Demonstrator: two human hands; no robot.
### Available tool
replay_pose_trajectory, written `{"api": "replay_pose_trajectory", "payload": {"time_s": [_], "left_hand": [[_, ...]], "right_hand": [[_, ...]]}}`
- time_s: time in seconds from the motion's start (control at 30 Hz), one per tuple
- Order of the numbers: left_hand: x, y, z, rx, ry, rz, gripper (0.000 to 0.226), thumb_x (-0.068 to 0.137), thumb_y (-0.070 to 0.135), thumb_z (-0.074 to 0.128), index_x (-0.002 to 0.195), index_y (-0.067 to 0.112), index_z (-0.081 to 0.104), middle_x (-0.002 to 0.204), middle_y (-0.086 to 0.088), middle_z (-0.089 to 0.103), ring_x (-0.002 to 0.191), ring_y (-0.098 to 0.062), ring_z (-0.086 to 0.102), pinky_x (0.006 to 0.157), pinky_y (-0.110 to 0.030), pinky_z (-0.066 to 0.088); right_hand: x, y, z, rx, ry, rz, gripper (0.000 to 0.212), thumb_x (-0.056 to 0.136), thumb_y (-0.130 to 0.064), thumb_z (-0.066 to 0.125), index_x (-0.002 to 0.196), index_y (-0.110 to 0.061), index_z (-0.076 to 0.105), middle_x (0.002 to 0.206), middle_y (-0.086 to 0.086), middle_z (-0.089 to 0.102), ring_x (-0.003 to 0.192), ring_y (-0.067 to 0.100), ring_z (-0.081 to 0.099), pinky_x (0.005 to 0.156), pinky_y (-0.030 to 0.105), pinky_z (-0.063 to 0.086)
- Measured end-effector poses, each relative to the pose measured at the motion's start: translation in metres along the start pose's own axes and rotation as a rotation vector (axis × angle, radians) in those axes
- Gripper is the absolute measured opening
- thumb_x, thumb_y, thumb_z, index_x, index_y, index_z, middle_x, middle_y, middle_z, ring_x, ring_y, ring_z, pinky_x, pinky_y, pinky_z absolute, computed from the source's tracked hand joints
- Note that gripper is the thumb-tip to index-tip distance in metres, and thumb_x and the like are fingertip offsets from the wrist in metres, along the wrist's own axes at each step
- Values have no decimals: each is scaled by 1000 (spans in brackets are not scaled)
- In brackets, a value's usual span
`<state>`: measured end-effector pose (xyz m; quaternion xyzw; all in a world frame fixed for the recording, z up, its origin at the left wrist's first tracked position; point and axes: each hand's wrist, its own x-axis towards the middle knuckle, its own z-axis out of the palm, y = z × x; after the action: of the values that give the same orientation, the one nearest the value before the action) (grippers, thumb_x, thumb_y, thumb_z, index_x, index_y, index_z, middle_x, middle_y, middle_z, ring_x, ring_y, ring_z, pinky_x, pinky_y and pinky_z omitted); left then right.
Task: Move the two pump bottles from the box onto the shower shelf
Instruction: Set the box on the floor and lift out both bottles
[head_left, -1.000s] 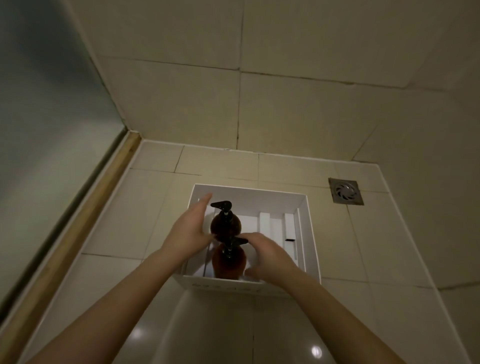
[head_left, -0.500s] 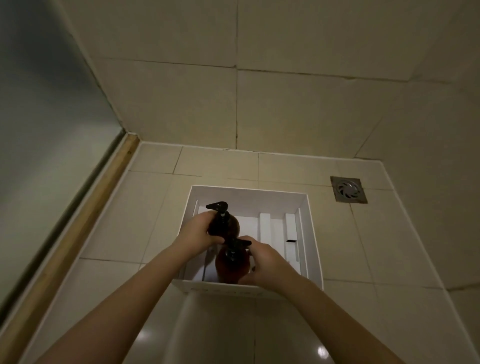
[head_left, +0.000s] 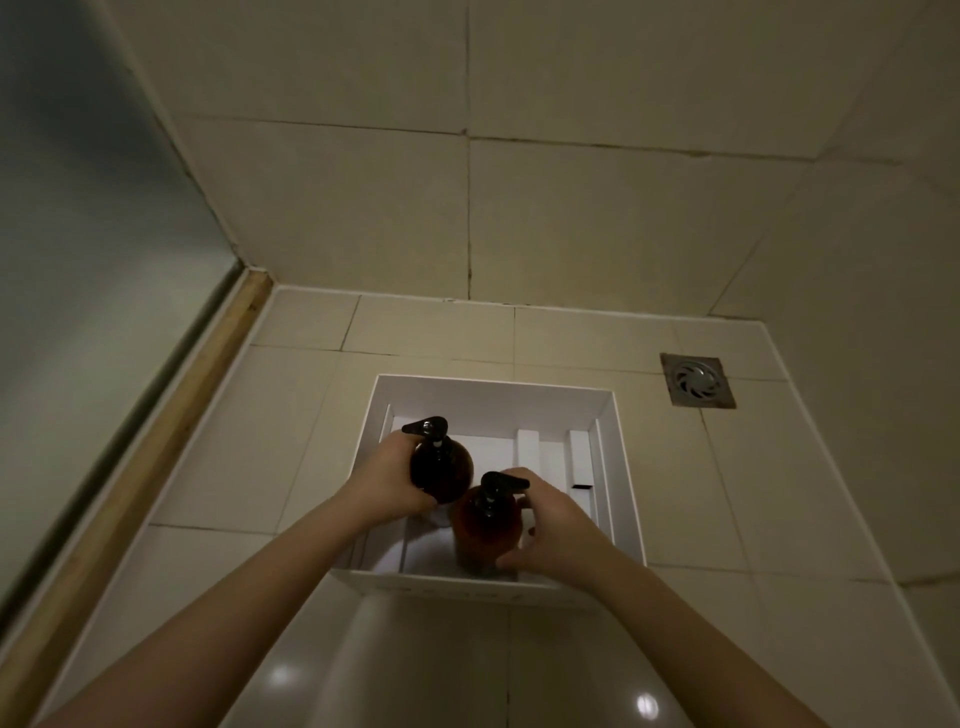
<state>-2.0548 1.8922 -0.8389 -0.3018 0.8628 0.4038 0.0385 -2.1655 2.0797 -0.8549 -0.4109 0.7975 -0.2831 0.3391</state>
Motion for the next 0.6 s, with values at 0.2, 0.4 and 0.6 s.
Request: {"api": "replay_pose_trajectory", "payload": {"time_s": [0.2, 0.4, 0.6], "left_hand": [[6, -3, 10, 161, -16, 0, 54, 56, 26, 81, 102, 23, 53, 91, 6, 60, 93, -18, 64, 76, -32, 54], [8, -4, 13, 60, 73, -44, 47, 50, 30, 83, 86, 32, 53, 74, 15, 58, 82, -9, 62, 58, -14, 43], [1, 15, -4, -198, 207, -75, 78, 38, 42, 88, 102, 23, 48, 93, 11, 58, 87, -6, 58, 65, -13, 44]], "right_hand": [[16, -6, 12, -159, -113, 36, 60, 69, -45, 67, 123, -27, 50, 105, -8, 56, 100, 11, 54, 84, 20, 39], [20, 4, 14, -61, -39, 50, 75, 57, -39, 82, 124, -29, 49, 113, -11, 57, 106, 10, 54, 89, 22, 45], [11, -5, -11, 174, 36, 34, 80, 48, -27, 89, 115, -34, 45, 106, -20, 49, 105, 10, 52, 76, 14, 44]]}}
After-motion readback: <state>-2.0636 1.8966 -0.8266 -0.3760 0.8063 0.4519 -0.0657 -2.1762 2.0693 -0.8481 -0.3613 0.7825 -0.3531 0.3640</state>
